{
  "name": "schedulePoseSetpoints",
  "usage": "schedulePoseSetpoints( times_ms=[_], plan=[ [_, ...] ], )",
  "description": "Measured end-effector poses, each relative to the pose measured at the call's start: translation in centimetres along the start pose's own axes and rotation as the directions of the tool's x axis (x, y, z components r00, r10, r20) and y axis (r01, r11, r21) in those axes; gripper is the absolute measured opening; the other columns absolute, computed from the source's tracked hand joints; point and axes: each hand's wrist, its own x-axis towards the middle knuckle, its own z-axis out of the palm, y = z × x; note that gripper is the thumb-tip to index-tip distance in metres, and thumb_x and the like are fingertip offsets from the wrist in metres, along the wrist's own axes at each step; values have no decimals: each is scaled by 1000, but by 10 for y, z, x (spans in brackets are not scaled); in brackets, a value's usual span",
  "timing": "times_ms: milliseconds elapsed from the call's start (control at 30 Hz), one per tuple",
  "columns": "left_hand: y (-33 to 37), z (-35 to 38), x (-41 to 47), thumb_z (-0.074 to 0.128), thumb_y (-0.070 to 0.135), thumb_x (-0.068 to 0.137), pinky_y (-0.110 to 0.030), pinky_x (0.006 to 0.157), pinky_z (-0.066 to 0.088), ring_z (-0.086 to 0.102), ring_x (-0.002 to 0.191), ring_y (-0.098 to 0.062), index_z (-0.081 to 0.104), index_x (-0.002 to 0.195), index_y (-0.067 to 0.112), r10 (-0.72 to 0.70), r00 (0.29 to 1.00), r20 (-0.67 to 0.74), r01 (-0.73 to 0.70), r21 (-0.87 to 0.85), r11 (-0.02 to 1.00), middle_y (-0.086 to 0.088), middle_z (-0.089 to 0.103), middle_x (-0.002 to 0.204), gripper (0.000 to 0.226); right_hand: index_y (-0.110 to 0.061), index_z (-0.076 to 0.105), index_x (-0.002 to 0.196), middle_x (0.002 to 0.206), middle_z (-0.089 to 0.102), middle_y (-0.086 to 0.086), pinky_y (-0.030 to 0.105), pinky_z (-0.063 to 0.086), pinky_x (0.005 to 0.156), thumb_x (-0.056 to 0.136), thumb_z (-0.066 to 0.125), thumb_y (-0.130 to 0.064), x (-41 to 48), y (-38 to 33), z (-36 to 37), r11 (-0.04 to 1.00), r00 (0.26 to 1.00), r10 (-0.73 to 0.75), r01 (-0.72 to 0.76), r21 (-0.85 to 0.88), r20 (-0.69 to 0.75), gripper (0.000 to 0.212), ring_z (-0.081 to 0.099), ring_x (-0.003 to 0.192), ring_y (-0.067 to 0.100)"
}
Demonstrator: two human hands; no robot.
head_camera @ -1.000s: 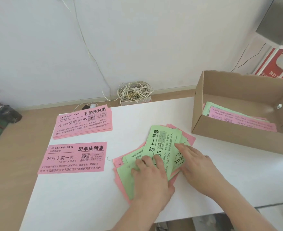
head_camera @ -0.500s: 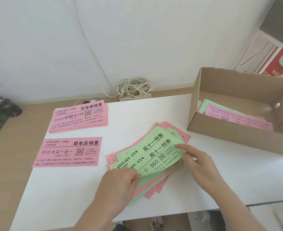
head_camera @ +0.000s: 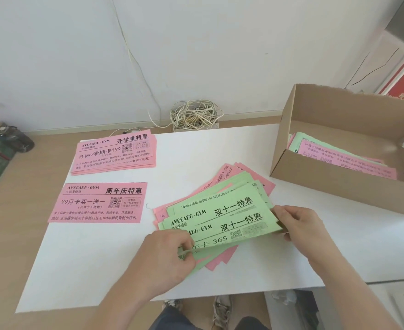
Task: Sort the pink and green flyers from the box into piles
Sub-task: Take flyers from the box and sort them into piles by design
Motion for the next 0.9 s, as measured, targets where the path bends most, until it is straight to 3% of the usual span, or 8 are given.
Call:
schedulePoseSetpoints(
  times_ms=[133,300,433,533,600,667,800,900],
  plan=[
    [0,1,-3,46,30,69,-18,49,36,51,58,-11,46,68,22,-80,990,-120,66,-115,991,16,65,72,9,-15,72,97,80,76,1,21,42,55,96,54,-9,-2,-1,-3,998,998,-6,2,61,64,19,65,61,9],
    [1,-9,-5,57,8,76,-12,45,34,52,52,-1,62,80,29,-223,966,-134,160,-370,915,22,64,66,22,-7,72,86,68,72,6,11,39,45,86,67,-3,1,-1,7,1000,1000,-20,20,6,-17,7,56,46,6],
    [3,-2,-12,51,25,61,-13,46,31,48,51,-7,41,74,31,-31,996,-86,36,63,997,17,53,64,18,-3,72,79,61,67,4,18,39,46,87,68,-9,-1,-4,6,993,999,44,-44,106,1,11,48,44,9],
    [25,8,-12,50,42,64,-27,41,39,58,54,-16,42,105,30,90,996,-19,-80,323,943,12,59,85,43,0,70,77,57,64,5,23,40,51,89,62,-6,-6,-9,7,995,997,67,-69,76,35,15,50,46,12],
    [43,15,-7,46,50,81,-30,56,44,60,83,-18,20,135,27,72,996,48,-86,463,882,3,50,109,65,4,68,80,67,71,11,26,47,54,93,59,-12,-11,-14,10,986,992,90,-102,129,92,22,61,55,19],
    [52,24,-3,50,49,87,-31,64,40,55,97,-24,7,140,23,40,995,92,-83,534,841,-7,42,117,73,6,70,86,82,73,21,32,49,62,96,54,-18,-15,-18,13,951,978,111,-156,267,176,31,67,69,31],
    [65,11,5,72,42,74,-28,48,30,60,59,-26,44,106,16,-21,994,109,-42,543,838,-7,56,83,50,5,65,89,72,63,15,20,38,43,94,54,-16,-18,-27,26,792,949,138,-278,544,285,24,49,49,15],
    [51,4,7,40,30,95,-33,60,36,61,85,-30,40,100,22,-7,998,60,-24,502,864,-4,59,98,10,-5,57,96,73,63,14,19,41,41,93,57,-17,-18,-32,32,666,946,112,-299,684,305,12,55,52,16]
  ],
)
